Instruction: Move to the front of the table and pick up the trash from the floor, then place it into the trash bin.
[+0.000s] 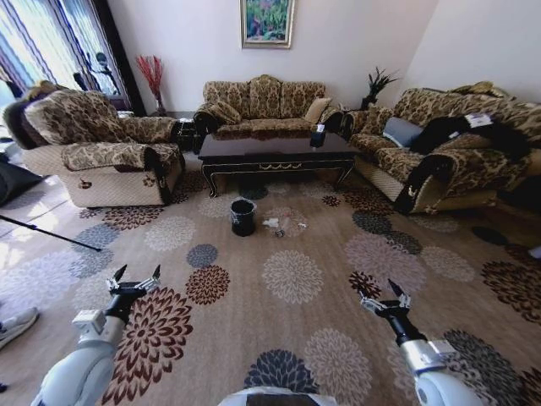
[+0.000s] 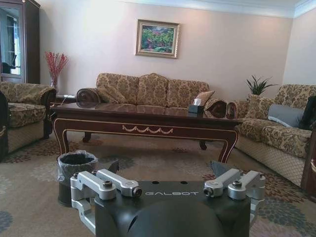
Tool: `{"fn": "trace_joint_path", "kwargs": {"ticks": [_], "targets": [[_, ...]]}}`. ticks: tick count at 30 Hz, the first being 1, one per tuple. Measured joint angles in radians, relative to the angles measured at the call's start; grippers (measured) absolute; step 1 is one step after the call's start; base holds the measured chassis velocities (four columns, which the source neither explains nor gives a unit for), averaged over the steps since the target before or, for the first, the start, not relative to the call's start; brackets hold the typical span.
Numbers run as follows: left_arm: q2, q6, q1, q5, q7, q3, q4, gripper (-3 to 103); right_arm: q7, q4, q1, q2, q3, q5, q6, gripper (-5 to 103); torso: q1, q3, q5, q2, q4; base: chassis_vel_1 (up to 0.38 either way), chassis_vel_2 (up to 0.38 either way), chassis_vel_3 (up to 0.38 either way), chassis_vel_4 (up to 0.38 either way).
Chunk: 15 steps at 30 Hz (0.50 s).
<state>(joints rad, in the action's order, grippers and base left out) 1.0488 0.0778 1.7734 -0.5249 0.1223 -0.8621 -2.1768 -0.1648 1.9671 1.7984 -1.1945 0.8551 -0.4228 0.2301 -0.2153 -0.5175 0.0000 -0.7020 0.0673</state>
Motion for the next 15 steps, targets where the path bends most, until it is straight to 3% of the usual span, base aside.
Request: {"fn": "trace_joint_path", "kwargs": {"ticks": [15], "targets": [[0.018,0.0,0.017,-0.012,-0.002,-0.008,-0.033,100,-0.002,0.008,0.006,-0.018,0.003,0.006,0.008,100,0.026,0.038,0.0,0.065,-0.0001,0.0,0.0,0.0,0.0]]}}
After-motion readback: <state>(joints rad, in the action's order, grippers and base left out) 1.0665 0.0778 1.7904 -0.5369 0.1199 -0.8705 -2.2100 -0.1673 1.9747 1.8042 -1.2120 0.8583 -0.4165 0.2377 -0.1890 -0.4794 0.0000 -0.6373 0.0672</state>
